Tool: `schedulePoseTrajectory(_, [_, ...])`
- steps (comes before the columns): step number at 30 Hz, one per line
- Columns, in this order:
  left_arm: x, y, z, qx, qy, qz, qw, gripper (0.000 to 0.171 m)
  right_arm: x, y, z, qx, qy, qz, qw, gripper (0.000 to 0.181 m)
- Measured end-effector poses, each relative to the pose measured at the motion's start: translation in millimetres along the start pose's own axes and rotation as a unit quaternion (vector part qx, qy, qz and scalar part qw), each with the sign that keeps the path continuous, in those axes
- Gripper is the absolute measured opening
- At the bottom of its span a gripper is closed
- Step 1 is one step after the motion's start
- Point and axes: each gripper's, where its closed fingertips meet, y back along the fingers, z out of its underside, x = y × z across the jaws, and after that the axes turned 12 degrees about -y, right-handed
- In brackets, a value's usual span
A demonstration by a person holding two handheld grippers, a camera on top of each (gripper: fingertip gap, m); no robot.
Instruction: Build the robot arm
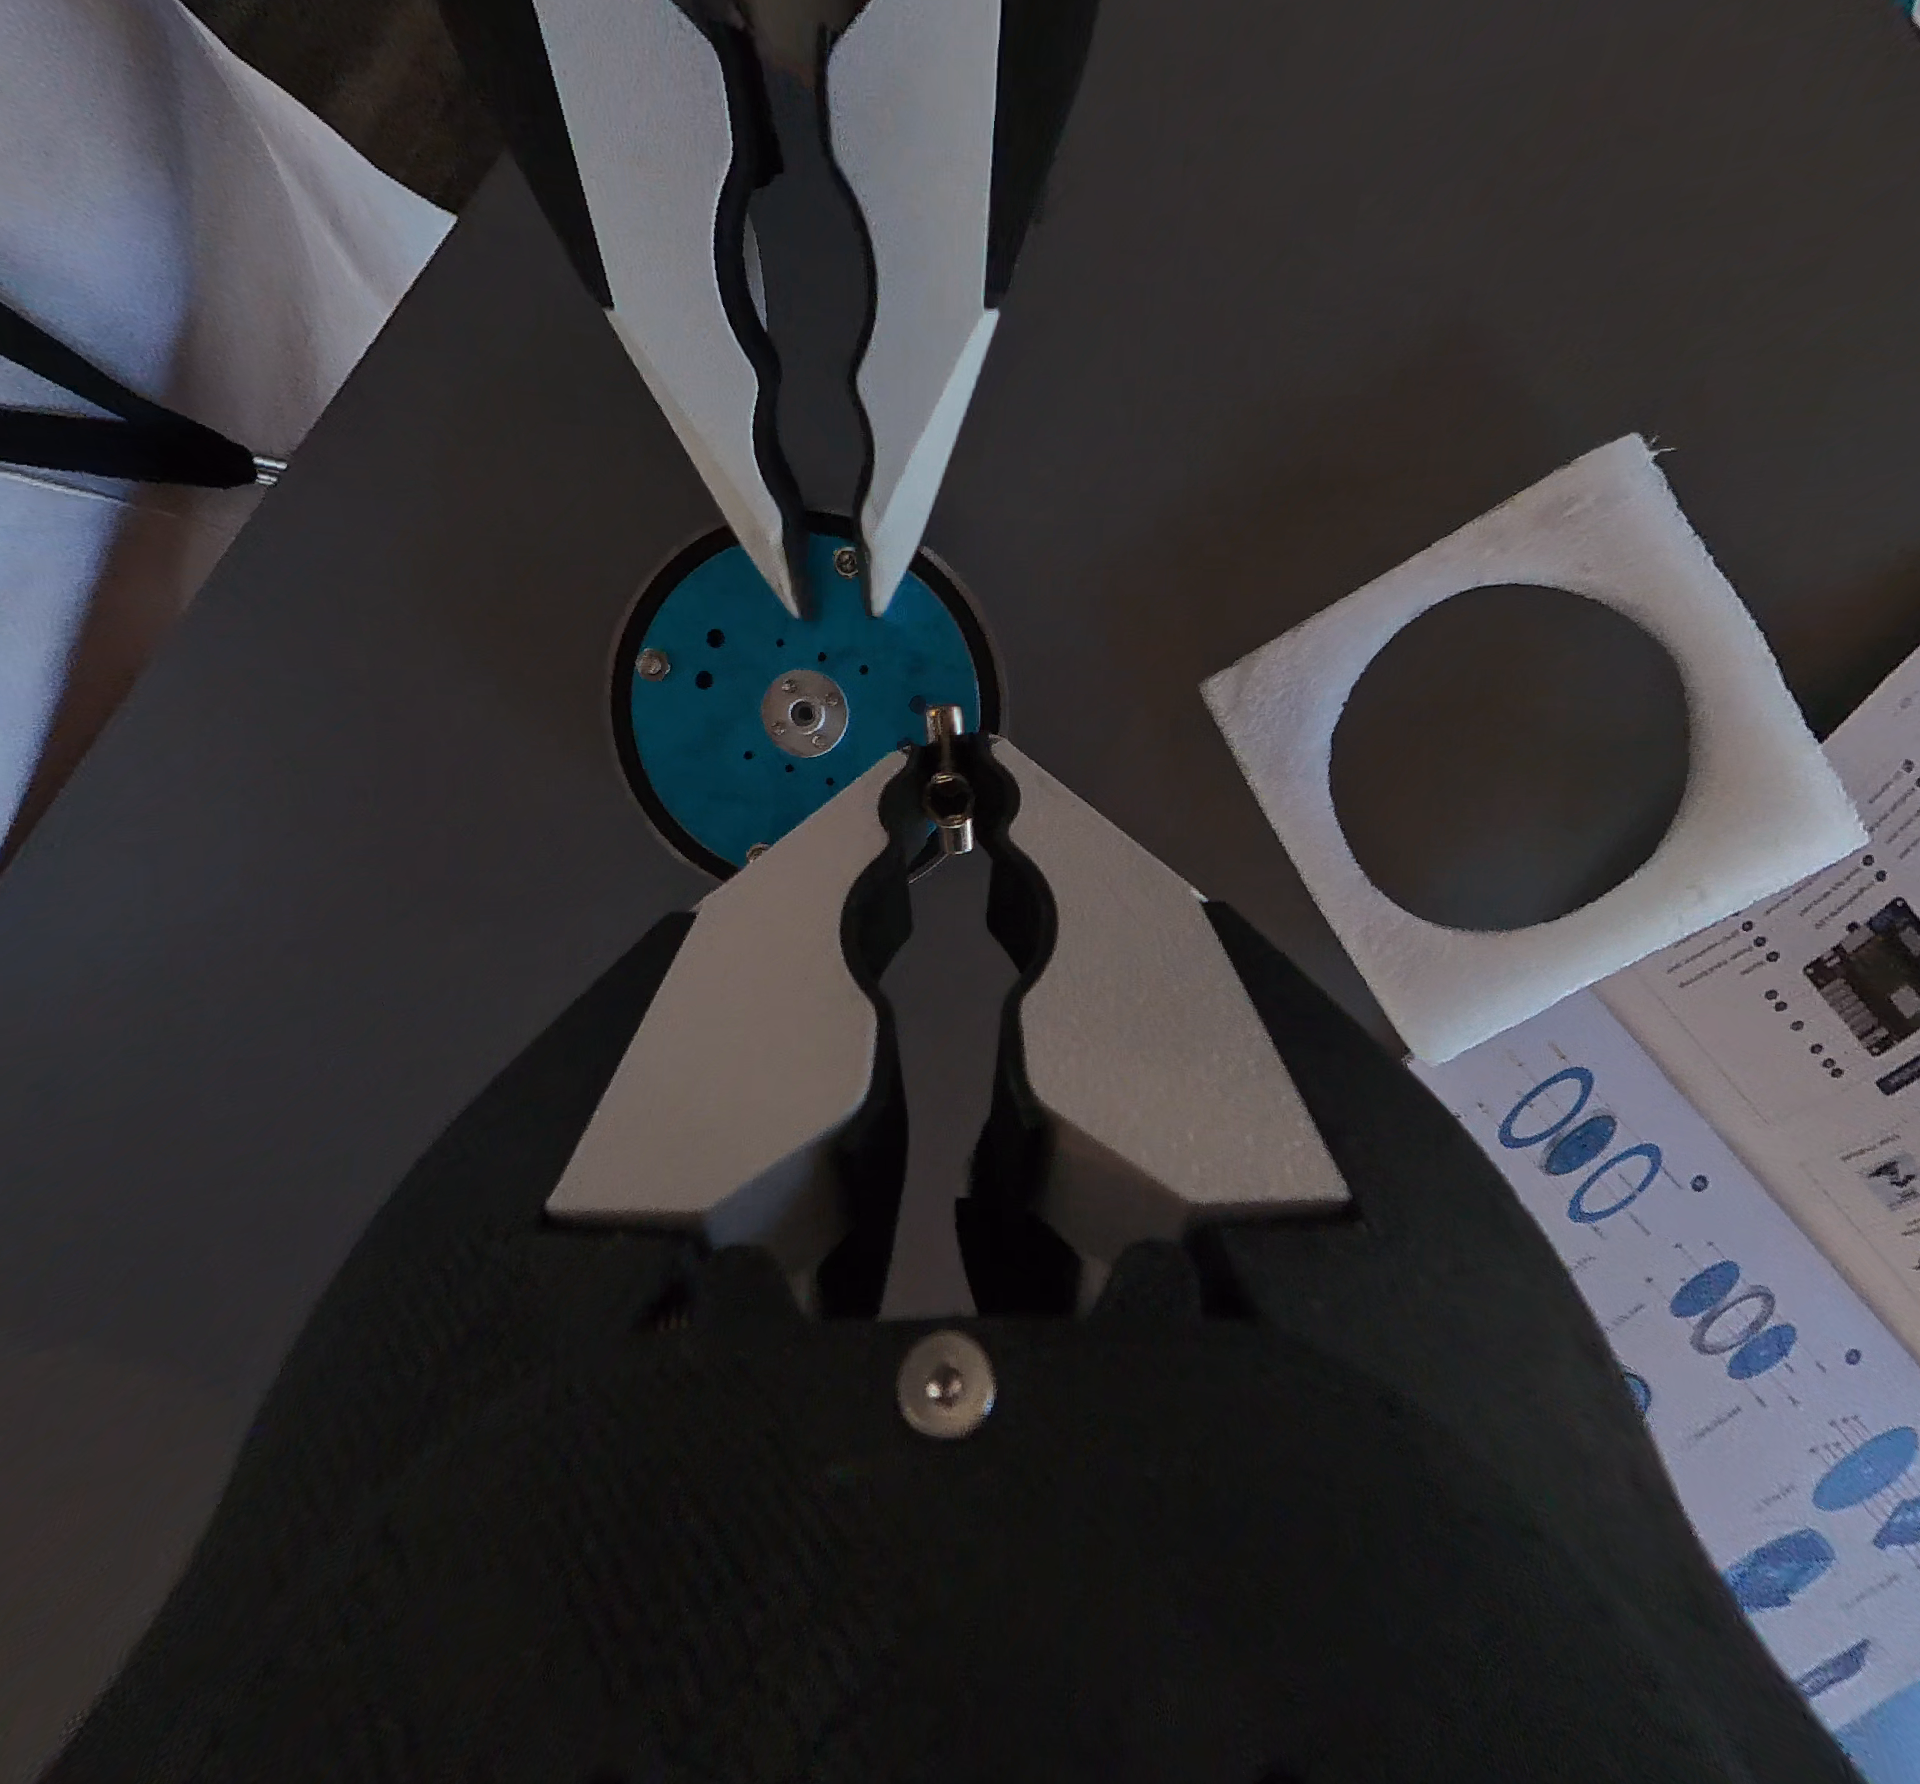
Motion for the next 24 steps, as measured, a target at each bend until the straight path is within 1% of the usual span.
schedulePoseTrajectory(2, [-2.2, 2.8, 4.1, -0.011, 0.008, -0.005, 1.0, 0.005, 1.6, -2.1, 1.0, -0.011, 0.005, -0.001, 1.0, 0.007])
schedulePoseTrajectory(8, [-0.4, 4.4, 5.1, -0.021, 0.003, -0.004, 1.0, 0.007, 0.0, -10.9, 7.8, -0.054, 0.014, -0.007, 0.998, 0.007])
schedulePoseTrajectory(15, [-0.3, 4.1, 4.7, 0.001, 0.015, 0.018, 1.0, 0.005, 0.3, -16.0, 7.8, -0.084, 0.034, -0.004, 0.996, 0.007])
schedulePoseTrajectory(20, [0.4, 3.6, 4.3, 0.005, 0.024, 0.034, 0.999, 0.005, -0.2, -16.1, 8.8, -0.095, 0.079, -0.021, 0.992, 0.007])
schedulePoseTrajectory(22, [0.6, 3.5, 4.2, 0.006, 0.016, 0.036, 0.999, 0.004, -1.0, -15.9, 9.5, -0.088, 0.131, -0.032, 0.987, 0.007])
schedulePoseTrajectory(24, [0.9, 3.3, 4.1, 0.006, 0.01, 0.042, 0.999, 0.005, -1.2, -15.7, 10.2, -0.083, 0.162, -0.045, 0.982, 0.007])
